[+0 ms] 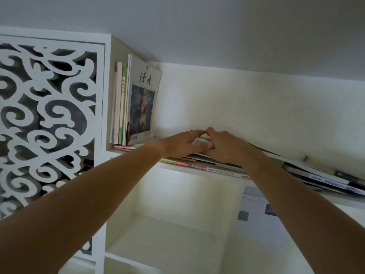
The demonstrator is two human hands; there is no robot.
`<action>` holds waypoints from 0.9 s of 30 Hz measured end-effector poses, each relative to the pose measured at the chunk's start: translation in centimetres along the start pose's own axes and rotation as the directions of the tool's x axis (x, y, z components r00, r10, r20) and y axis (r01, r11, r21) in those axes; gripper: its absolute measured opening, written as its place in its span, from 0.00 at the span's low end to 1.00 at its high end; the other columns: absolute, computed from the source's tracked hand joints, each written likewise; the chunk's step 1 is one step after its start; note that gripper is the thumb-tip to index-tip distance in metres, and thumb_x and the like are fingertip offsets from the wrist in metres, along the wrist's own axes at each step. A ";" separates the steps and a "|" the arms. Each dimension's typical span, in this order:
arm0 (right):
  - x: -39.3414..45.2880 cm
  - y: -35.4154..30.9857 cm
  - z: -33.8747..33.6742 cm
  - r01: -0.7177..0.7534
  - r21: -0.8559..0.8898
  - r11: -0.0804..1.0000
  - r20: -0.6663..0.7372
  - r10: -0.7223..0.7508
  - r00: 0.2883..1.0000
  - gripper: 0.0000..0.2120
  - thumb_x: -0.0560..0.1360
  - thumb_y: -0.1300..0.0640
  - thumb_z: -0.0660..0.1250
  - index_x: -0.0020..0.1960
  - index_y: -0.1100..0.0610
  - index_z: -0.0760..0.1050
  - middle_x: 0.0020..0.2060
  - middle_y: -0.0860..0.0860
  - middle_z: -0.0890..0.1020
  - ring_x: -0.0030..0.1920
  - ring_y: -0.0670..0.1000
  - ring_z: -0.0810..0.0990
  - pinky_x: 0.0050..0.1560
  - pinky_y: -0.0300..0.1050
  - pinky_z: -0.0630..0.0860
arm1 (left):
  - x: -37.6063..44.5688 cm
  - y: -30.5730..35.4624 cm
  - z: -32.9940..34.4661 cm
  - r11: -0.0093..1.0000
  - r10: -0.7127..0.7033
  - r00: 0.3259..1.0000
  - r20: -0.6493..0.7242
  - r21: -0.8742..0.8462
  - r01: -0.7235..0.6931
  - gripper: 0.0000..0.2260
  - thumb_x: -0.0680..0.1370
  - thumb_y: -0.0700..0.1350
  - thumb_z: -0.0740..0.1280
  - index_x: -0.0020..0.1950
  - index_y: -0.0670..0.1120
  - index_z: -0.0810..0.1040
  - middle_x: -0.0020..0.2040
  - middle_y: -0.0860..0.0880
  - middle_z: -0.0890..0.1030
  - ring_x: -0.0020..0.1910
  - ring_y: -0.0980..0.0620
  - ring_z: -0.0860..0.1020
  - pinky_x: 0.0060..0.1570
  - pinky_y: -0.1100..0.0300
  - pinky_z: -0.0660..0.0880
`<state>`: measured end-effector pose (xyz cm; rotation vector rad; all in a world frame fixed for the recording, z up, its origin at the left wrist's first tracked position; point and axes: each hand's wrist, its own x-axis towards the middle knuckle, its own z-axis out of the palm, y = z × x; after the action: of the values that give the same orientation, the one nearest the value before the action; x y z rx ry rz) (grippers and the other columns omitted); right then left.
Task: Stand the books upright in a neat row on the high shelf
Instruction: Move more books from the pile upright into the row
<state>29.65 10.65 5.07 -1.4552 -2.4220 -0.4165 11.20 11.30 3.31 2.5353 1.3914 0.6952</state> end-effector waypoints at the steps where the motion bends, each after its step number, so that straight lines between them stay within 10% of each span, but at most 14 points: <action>1: -0.5 0.7 -0.2 0.007 -0.156 0.988 -0.048 -0.015 0.999 0.28 0.80 0.38 0.58 0.75 0.52 0.64 0.72 0.55 0.74 0.68 0.56 0.74 0.66 0.56 0.70 | 0.3 0.2 -0.1 0.999 -0.007 1.000 0.009 0.040 0.007 0.33 0.79 0.70 0.57 0.81 0.58 0.60 0.78 0.50 0.69 0.73 0.48 0.70 0.75 0.48 0.65; 5: -2.6 3.6 -1.3 -0.119 -0.435 0.893 -0.117 0.076 0.990 0.42 0.71 0.19 0.47 0.76 0.42 0.64 0.82 0.54 0.51 0.82 0.57 0.45 0.73 0.77 0.40 | 1.5 -0.1 -0.7 0.981 -0.016 1.000 -0.004 0.194 0.017 0.33 0.74 0.76 0.58 0.75 0.60 0.70 0.70 0.51 0.72 0.66 0.48 0.74 0.71 0.47 0.69; 9: -4.8 7.0 -2.5 -0.440 -0.131 0.888 0.190 0.458 0.868 0.59 0.57 0.11 0.52 0.79 0.46 0.60 0.75 0.57 0.68 0.72 0.61 0.69 0.72 0.68 0.63 | 2.4 -0.4 -1.0 0.977 0.011 1.000 -0.013 0.212 -0.008 0.38 0.68 0.79 0.59 0.71 0.61 0.73 0.66 0.52 0.74 0.62 0.50 0.75 0.67 0.48 0.73; 12: -5.9 7.9 -2.6 -0.356 -0.097 0.929 0.204 0.369 0.907 0.53 0.64 0.17 0.60 0.77 0.50 0.62 0.67 0.54 0.76 0.59 0.56 0.78 0.56 0.49 0.76 | 2.6 -0.4 -0.9 0.983 0.006 1.000 -0.013 0.183 -0.003 0.38 0.68 0.80 0.60 0.71 0.60 0.73 0.66 0.52 0.74 0.63 0.50 0.75 0.67 0.49 0.74; 20: -5.2 5.6 -4.0 -0.214 -0.047 0.976 -0.006 0.214 0.977 0.30 0.71 0.44 0.76 0.70 0.47 0.74 0.61 0.51 0.81 0.54 0.54 0.80 0.48 0.45 0.73 | 1.9 -0.5 -0.7 0.899 0.183 0.962 -0.202 0.429 -0.081 0.24 0.82 0.63 0.61 0.71 0.51 0.77 0.64 0.48 0.82 0.58 0.48 0.81 0.58 0.54 0.77; 27: -2.4 3.5 -2.8 0.105 0.558 0.823 -0.100 -0.059 0.993 0.29 0.76 0.53 0.74 0.75 0.46 0.70 0.69 0.45 0.77 0.63 0.44 0.78 0.61 0.40 0.76 | -1.3 -4.4 -4.2 0.930 0.208 0.868 -0.450 0.366 -0.033 0.18 0.82 0.60 0.58 0.56 0.47 0.75 0.47 0.51 0.81 0.37 0.58 0.76 0.35 0.69 0.70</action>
<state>34.11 9.21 7.07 -1.0497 -2.2694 0.2202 5.32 12.33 5.05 2.8723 1.6321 1.2876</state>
